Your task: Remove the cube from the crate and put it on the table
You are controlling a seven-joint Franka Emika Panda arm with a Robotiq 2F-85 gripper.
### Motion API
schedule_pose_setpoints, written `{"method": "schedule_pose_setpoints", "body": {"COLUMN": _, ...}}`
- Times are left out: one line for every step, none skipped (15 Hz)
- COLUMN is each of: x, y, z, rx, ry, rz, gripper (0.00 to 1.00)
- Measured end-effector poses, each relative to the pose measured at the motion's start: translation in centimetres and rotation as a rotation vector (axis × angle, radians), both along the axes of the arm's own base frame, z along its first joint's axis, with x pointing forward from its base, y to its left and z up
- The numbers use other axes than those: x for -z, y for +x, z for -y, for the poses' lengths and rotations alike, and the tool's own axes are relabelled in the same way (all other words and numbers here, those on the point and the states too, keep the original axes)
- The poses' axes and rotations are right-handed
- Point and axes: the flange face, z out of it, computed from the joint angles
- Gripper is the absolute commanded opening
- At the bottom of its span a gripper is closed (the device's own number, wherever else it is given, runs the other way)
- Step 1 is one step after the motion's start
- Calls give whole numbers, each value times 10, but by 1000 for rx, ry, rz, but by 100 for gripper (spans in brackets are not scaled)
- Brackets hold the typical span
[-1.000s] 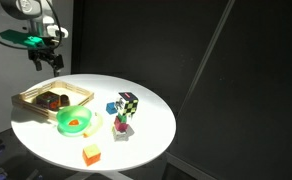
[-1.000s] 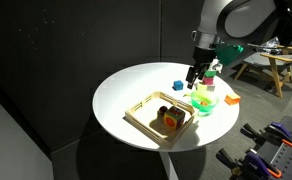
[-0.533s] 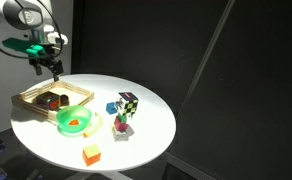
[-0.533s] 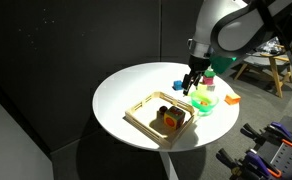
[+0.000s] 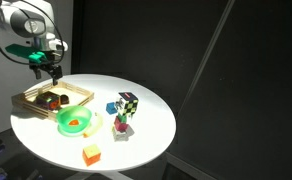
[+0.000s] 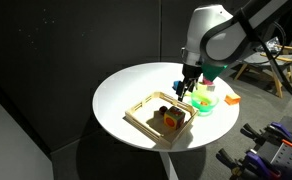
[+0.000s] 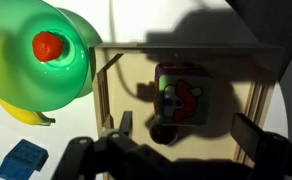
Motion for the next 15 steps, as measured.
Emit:
{"method": "schedule_pose_setpoints", "body": {"x": 3, "y": 2, "z": -2, "rx": 3, "ry": 4, "rz": -5, "gripper": 100}}
{"method": "schedule_pose_setpoints", "body": {"x": 6, "y": 5, "z": -5, "rx": 4, "ry": 9, "rz": -10, "gripper": 100}}
{"method": "schedule_pose_setpoints", "body": {"x": 9, "y": 7, "z": -7, "rx": 6, "ry": 12, "rz": -14, "gripper": 100}}
{"method": "schedule_pose_setpoints", "body": {"x": 12, "y": 9, "z": -9, "rx": 8, "ry": 14, "rz": -19, "gripper": 100}}
{"method": "schedule_pose_setpoints", "body": {"x": 15, "y": 11, "z": -11, "rx": 10, "ry": 15, "rz": -23, "gripper": 100}}
{"method": "schedule_pose_setpoints", "body": {"x": 18, "y": 12, "z": -12, "rx": 15, "ry": 16, "rz": -28, "gripper": 100}}
{"method": "schedule_pose_setpoints", "body": {"x": 21, "y": 13, "z": -14, "rx": 19, "ry": 16, "rz": -33, "gripper": 100}}
{"method": "schedule_pose_setpoints", "body": {"x": 25, "y": 14, "z": -15, "rx": 23, "ry": 16, "rz": -38, "gripper": 100}}
{"method": "schedule_pose_setpoints", "body": {"x": 28, "y": 15, "z": -15, "rx": 29, "ry": 16, "rz": -44, "gripper": 100}}
{"method": "schedule_pose_setpoints", "body": {"x": 32, "y": 15, "z": -16, "rx": 34, "ry": 16, "rz": -50, "gripper": 100}}
{"method": "schedule_pose_setpoints", "body": {"x": 36, "y": 16, "z": -17, "rx": 35, "ry": 15, "rz": -56, "gripper": 100}}
{"method": "schedule_pose_setpoints", "body": {"x": 39, "y": 16, "z": -17, "rx": 35, "ry": 15, "rz": -62, "gripper": 100}}
{"method": "schedule_pose_setpoints", "body": {"x": 43, "y": 17, "z": -17, "rx": 35, "ry": 14, "rz": -68, "gripper": 100}}
{"method": "schedule_pose_setpoints", "body": {"x": 47, "y": 17, "z": -17, "rx": 35, "ry": 14, "rz": -73, "gripper": 100}}
{"method": "schedule_pose_setpoints", "body": {"x": 50, "y": 18, "z": -18, "rx": 35, "ry": 13, "rz": -78, "gripper": 100}}
